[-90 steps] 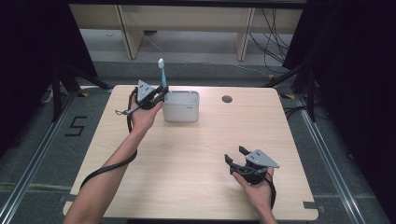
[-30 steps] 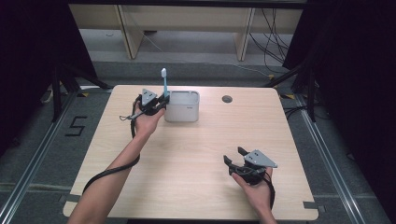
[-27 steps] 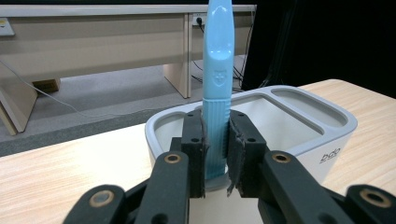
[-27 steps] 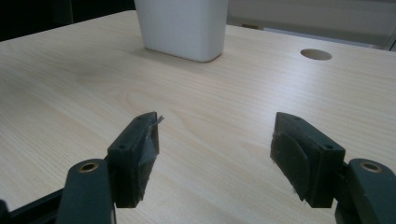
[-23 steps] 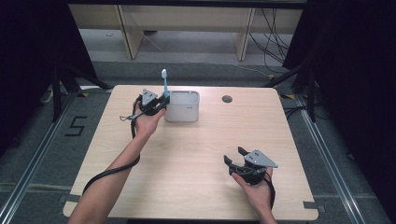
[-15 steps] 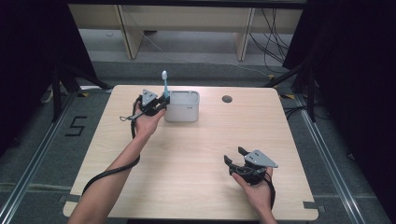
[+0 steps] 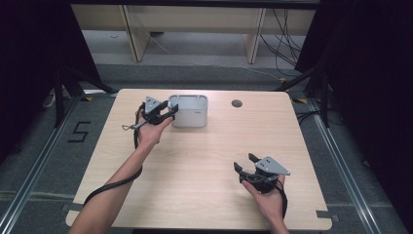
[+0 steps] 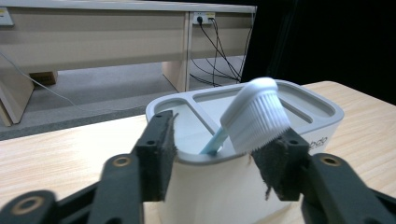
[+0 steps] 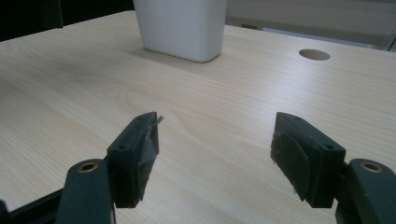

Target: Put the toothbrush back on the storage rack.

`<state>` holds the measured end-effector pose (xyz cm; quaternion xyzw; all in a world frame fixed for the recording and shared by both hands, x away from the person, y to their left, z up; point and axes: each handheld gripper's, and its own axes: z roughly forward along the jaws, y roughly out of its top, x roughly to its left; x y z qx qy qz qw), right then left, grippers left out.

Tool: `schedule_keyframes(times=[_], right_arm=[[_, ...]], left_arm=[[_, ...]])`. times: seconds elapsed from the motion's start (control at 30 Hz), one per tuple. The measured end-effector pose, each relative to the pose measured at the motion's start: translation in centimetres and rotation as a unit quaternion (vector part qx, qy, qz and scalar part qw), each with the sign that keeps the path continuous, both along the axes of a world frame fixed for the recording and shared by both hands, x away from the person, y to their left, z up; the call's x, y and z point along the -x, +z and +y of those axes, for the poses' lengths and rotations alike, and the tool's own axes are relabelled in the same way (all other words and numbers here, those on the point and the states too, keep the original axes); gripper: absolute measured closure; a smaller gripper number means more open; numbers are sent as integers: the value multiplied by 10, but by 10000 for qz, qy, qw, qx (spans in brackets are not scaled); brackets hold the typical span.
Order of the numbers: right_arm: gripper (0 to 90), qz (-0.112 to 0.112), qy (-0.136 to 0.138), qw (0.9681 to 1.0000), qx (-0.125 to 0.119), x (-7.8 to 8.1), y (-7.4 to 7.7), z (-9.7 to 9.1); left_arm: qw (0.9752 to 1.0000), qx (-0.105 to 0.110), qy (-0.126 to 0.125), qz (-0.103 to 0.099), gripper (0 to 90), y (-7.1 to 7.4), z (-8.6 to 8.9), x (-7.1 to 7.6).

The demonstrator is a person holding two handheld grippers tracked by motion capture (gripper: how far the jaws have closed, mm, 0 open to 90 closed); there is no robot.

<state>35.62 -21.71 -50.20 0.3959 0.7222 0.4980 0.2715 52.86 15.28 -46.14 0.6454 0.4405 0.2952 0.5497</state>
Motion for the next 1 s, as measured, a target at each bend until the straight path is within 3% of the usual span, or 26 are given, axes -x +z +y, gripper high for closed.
schedule_keyframes(times=[0.1,0.23,0.27,0.4,0.47,0.5,0.67,0.7,0.77,0.93,0.97,1.0], right_arm=[[327,73,-54,9999,-46,1,0,0],[327,4,31,10000,-37,0,-1,1],[328,143,-43,9997,-188,2,-1,3],[328,44,-9,10000,-60,0,-1,1],[328,92,23,9998,-147,0,-1,2],[328,17,-8,10000,-4,0,-1,0],[328,41,-36,10000,-5,1,-1,-1],[328,78,-24,9999,-115,1,-2,1],[328,164,-7,9998,-94,2,-1,1],[328,159,-25,9998,-96,2,-1,1],[328,39,-43,10000,-6,1,-1,-1],[328,62,-22,10000,6,1,-1,-1]], left_arm=[[10000,2,-26,29,433,0,1,4],[10000,-9,-2,75,419,0,2,9],[10000,-22,-11,76,417,0,3,10],[9999,-77,-49,113,408,1,3,16],[9998,-103,-63,127,405,1,3,20],[9998,-123,-65,157,403,2,4,23],[9995,-164,-33,272,403,2,10,34],[9995,-161,-29,271,404,2,11,36],[9995,-177,-49,270,403,3,12,41],[9993,-238,-128,257,398,1,16,56],[9992,-249,-140,273,397,0,17,59],[9992,-251,-145,282,397,-1,19,63]])
